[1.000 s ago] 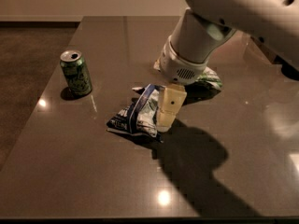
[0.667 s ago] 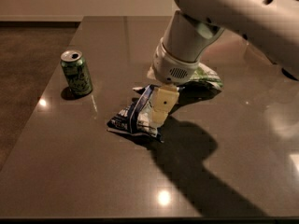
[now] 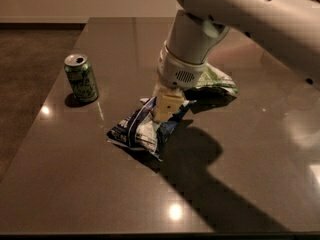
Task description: Move blue chip bag near green can
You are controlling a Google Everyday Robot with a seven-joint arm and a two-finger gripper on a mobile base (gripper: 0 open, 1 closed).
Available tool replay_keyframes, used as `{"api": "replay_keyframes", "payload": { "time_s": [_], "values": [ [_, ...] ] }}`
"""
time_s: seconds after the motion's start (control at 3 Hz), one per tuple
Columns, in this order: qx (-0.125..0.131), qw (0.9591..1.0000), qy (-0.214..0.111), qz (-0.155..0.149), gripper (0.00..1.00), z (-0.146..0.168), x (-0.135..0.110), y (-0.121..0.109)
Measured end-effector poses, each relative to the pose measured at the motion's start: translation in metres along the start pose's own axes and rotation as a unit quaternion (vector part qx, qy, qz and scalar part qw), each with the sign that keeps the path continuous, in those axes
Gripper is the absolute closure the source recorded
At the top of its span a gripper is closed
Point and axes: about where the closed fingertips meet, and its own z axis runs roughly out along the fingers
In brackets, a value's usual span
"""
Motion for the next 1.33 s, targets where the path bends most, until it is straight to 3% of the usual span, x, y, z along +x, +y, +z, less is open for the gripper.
{"api": "replay_keyframes", "payload": {
  "time_s": [0.33, 0.67, 1.0, 1.33],
  "values": [
    [0.005, 0.9999, -0.008, -0.014, 0.95, -0.012, -0.015, -0.007],
    [0.014, 0.9993, -0.024, -0.023, 1.00, -0.023, -0.032, -0.020],
    [0.012, 0.9980, -0.049, -0.037, 0.97, -0.025, -0.061, -0.035],
    [0.012, 0.9973, -0.057, -0.046, 0.77, -0.021, -0.077, -0.043]
  ]
}}
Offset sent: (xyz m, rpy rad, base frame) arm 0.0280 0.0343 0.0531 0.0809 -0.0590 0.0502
